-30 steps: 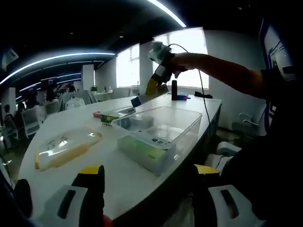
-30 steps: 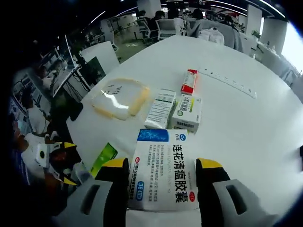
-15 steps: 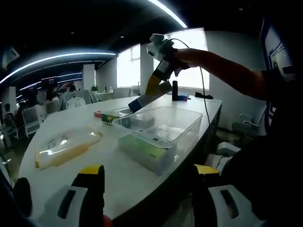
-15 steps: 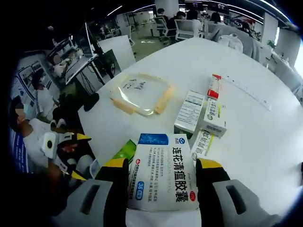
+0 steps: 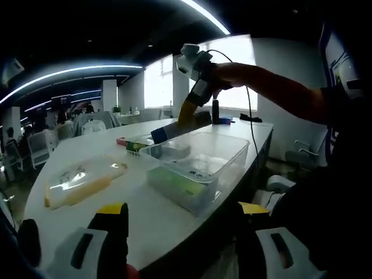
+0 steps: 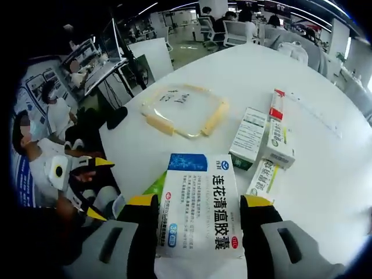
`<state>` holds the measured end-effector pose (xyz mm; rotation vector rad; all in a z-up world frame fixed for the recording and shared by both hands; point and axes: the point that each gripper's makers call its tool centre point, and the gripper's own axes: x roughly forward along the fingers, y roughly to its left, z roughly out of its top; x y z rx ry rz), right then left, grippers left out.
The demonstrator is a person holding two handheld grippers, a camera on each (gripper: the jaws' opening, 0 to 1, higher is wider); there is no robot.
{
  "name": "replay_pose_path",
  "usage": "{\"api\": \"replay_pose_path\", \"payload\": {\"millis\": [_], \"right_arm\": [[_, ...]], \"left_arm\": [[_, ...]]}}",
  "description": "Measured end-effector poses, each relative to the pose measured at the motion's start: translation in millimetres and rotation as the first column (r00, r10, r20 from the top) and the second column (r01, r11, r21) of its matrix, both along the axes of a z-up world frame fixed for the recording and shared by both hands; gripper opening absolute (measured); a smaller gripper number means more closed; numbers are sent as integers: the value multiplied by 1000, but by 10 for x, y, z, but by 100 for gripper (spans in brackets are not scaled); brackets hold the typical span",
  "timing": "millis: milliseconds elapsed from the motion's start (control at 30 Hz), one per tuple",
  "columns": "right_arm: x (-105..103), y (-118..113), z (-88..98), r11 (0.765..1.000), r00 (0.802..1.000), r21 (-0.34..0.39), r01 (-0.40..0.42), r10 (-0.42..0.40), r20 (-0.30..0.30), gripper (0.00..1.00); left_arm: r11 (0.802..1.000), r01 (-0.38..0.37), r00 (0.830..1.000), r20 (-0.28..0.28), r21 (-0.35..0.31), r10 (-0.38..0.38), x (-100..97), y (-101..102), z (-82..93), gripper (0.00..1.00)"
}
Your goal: Arrange the small medicine boxes into an aligned row inside the storage area until every box is upright, visible, and separated from the surrounding clutter.
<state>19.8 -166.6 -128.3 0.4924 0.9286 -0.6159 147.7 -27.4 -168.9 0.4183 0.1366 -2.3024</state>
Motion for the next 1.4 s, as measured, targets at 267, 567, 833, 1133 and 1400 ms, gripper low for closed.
{"api": "replay_pose_path", "payload": {"millis": [267, 567, 833, 1133, 1400], "right_arm": [[85, 84, -63, 1000, 1000, 6, -13, 13, 2, 55], [184, 171, -86, 1000, 999, 28, -7, 6, 36, 55], [247, 309, -111, 1000, 998, 4, -30, 30, 52, 55], [267, 462, -183, 999, 996, 19, -43, 42, 81, 55], [275, 416, -193, 999, 992, 6, -36, 35, 120, 55]], "left_arm": [[1000, 0, 1000, 4, 4, 0, 5, 5, -20, 74], [1000, -4, 1000, -3, 5, 4, 26, 12, -34, 74], [1000, -5, 1000, -10, -2, 5, 31, 6, -10, 74], [1000, -6, 1000, -7, 3, 6, 35, 19, -31, 74], [1000, 3, 1000, 0, 3, -3, -11, 29, -24, 74]]}}
